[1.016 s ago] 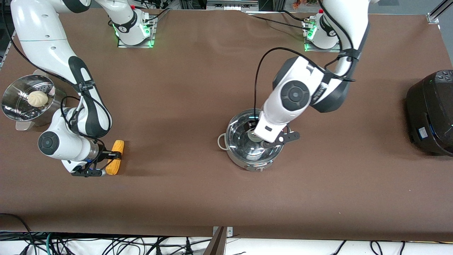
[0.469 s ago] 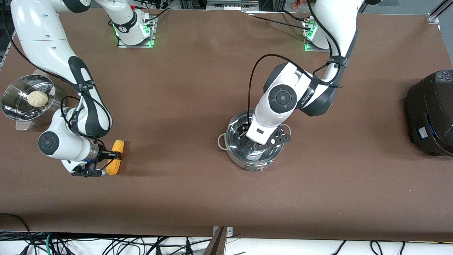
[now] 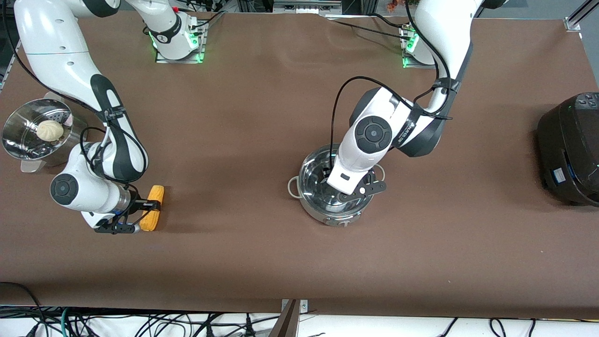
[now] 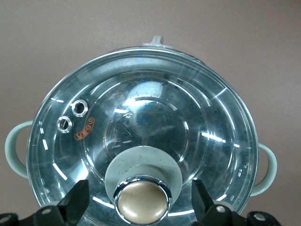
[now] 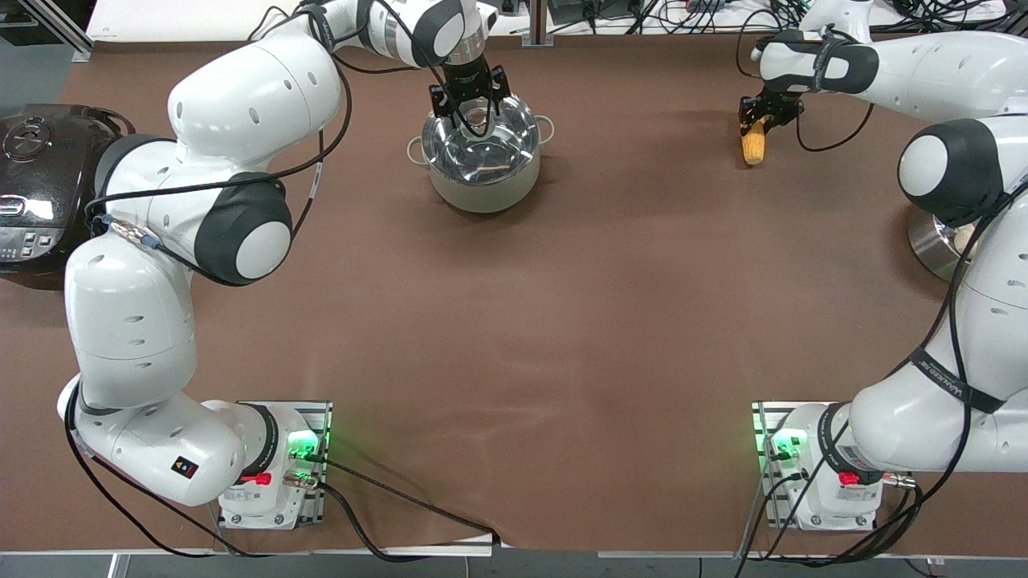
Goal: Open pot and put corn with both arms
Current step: 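Lift the glass lid off the pot with the left gripper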
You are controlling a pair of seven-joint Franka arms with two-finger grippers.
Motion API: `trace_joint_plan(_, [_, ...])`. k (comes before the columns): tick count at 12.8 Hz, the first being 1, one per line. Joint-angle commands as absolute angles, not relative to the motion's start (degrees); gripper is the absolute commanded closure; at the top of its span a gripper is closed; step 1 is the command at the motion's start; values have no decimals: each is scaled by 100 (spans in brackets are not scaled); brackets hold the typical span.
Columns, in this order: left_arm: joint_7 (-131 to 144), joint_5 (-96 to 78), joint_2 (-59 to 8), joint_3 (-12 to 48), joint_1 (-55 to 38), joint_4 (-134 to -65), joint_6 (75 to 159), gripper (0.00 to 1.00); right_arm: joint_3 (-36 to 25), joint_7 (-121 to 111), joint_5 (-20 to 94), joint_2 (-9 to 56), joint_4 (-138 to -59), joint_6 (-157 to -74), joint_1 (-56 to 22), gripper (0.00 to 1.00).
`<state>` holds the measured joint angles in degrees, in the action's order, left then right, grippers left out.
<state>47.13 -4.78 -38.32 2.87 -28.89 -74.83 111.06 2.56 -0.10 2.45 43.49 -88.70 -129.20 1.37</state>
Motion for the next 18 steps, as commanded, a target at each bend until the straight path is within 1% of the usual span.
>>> trace_joint_plan(1, [4623, -360, -3938, 272, -2900, -7312, 11074, 24, 264, -35, 325, 4403, -8772, -12911, 132, 80])
trace_joint_plan(2, [4614, -360, -3946, 272, -2900, -7312, 11083, 31, 264, -35, 334, 4386, -8763, -12902, 132, 80])
trace_joint_plan(3, [4614, -360, -3946, 272, -2900, -7313, 11083, 35, 264, -35, 334, 4360, -8754, -12894, 132, 80])
trace_joint_plan(4, [4614, -360, -3946, 272, -2900, -7313, 11083, 41, 264, -44, 325, 4333, -8745, -12885, 132, 80])
trace_joint_plan(5, [4623, -360, -3946, 272, -2900, -7313, 11083, 49, 264, -44, 334, 4281, -8745, -12859, 132, 80])
trace_joint_plan(6, [4623, -369, -3946, 281, -2900, -7313, 11083, 56, 264, -44, 334, 4193, -8745, -12780, 141, 80])
trace_joint_plan(8, [4632, -378, -3946, 281, -2883, -7295, 11074, 78, 255, -44, 334, 3991, -8745, -12596, 149, 80])
trace_joint_plan(9, [4649, -387, -3929, 281, -2883, -7286, 11066, 92, 246, -53, 325, 3851, -8736, -12456, 149, 80])
trace_joint_plan(10, [4649, -369, -3894, 273, -2883, -7277, 11039, 100, 237, -61, 325, 3719, -8728, -12280, 149, 79])
trace_joint_plan(13, [4649, -369, -3718, 264, -2822, -7242, 10768, 100, 202, -70, 308, 3315, -8684, -11718, 158, 78])
trace_joint_plan(15, [4641, -378, -3534, 272, -2725, -7172, 10391, 100, 202, -79, 273, 3165, -8378, -11148, 167, 78])
trace_joint_plan(17, [4336, -378, -3472, 272, -2541, -6892, 9864, 100, 193, -79, 272, 3164, -7895, -10401, 167, 78])
trace_joint_plan(18, [3907, -378, -3446, 272, -2323, -6812, 9679, 100, 193, -79, 272, 3164, -7710, -10154, 167, 78])
